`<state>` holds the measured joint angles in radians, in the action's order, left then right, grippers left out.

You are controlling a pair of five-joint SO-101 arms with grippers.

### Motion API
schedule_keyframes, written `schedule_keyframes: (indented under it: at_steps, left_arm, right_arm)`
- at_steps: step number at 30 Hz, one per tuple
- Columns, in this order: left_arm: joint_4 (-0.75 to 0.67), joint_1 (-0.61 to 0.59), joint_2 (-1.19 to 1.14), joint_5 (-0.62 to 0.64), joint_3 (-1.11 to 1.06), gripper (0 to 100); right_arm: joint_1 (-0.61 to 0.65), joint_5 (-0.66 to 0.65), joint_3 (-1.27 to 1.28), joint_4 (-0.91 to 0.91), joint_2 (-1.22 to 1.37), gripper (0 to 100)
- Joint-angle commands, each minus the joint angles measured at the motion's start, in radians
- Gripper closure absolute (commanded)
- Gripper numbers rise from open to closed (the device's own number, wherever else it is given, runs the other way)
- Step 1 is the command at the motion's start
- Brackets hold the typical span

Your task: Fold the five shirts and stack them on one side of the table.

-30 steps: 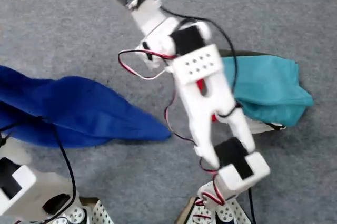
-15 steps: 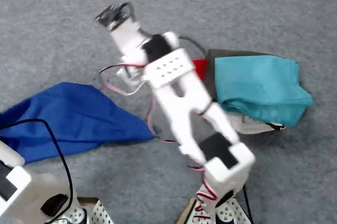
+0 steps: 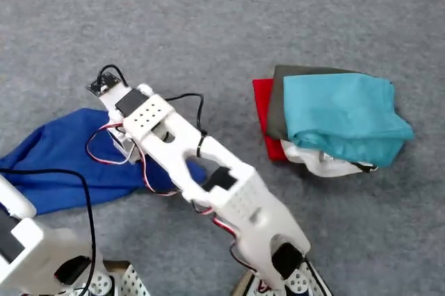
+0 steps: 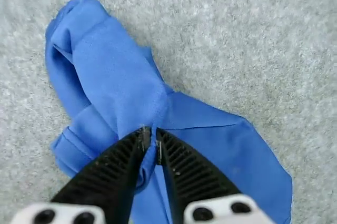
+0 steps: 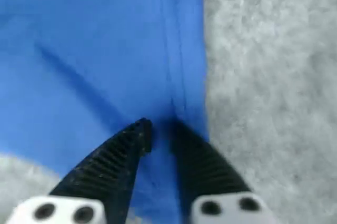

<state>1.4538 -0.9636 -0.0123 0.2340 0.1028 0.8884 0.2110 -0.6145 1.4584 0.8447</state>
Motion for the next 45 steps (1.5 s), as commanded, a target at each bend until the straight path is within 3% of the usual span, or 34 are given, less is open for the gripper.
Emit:
schedule_keyframes:
  at_steps: [1, 10, 20, 24, 30, 33, 38, 45]
  left_arm:
    - [-0.015, 0.008, 0.012, -0.008, -0.002, 98]
    - [-0.057, 0.011, 0.004, -0.006, -0.017, 98]
    - [-0.097, 0.015, 0.01, -0.006, -0.081, 98]
    - [-0.101, 0.038, 0.01, -0.003, -0.123, 98]
    - [-0.101, 0.046, 0.012, -0.006, -0.14, 98]
    - [-0.101, 0.043, 0.012, -0.008, -0.133, 98]
    - [-0.095, 0.035, 0.012, -0.008, -0.141, 98]
    - [-0.097, 0.026, 0.012, -0.008, -0.141, 98]
  right_arm:
    - [-0.019, 0.014, -0.163, 0.068, 0.081, 99.5]
    - [-0.202, -0.009, -0.498, 0.33, 0.194, 99.7]
    - [-0.432, -0.163, 0.058, 0.322, -0.154, 99.7]
    - [-0.364, -0.204, 0.113, 0.316, -0.257, 97.0]
    - [-0.148, -0.198, 0.045, 0.247, -0.226, 69.6]
    - [-0.094, -0.084, -0.022, 0.16, -0.159, 64.5]
    - [-0.048, -0.035, -0.188, 0.115, 0.027, 71.0]
    - [-0.05, -0.035, -0.507, 0.298, 0.271, 99.8]
